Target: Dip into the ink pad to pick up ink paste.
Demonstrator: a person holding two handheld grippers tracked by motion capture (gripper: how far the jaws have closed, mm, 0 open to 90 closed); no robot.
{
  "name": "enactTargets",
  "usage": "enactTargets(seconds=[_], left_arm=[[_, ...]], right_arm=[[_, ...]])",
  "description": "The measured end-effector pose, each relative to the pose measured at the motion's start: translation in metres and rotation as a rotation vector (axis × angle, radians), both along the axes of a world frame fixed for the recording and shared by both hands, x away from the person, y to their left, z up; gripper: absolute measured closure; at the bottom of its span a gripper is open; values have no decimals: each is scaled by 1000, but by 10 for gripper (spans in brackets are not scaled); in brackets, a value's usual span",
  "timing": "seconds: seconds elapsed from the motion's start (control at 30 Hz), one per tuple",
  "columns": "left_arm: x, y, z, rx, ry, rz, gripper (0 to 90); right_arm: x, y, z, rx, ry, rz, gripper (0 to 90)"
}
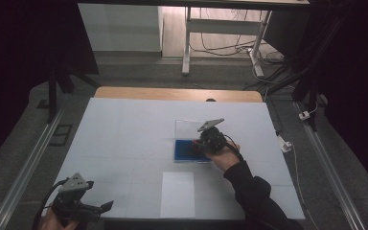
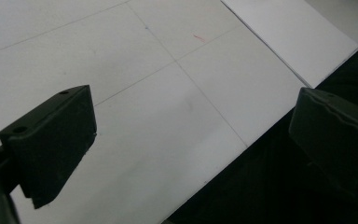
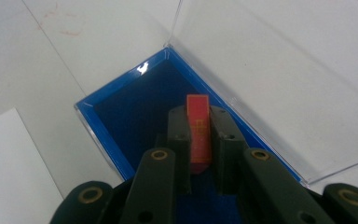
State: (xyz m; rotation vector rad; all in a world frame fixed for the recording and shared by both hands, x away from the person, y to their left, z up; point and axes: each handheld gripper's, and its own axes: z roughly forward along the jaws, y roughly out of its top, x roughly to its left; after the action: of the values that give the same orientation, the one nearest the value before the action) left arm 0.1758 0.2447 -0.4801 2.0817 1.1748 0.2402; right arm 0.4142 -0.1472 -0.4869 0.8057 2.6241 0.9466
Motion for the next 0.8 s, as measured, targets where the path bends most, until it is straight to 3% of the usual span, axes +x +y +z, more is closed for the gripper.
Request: enactTargets(seconds=[0.17,0.3,0.43,0.53,0.8], left_arm=[[0,0,0,0,3,0,11],[1,-1,0,4,10,-2,12],[2,-1,-1,2,16,-1,12],[2,-1,-1,4,16,-2,12],[2,0,-1,-2,19,2,12]], right_arm=[[0,0,-1,-3,2,-1,806],[-4,4,-1,-37,-27,9,808],[-13,14,-1,-103,-85,16,808],[-14,16,-1,-119,-101,14,808],[-4,3,-4,-8,-21,-12,809]])
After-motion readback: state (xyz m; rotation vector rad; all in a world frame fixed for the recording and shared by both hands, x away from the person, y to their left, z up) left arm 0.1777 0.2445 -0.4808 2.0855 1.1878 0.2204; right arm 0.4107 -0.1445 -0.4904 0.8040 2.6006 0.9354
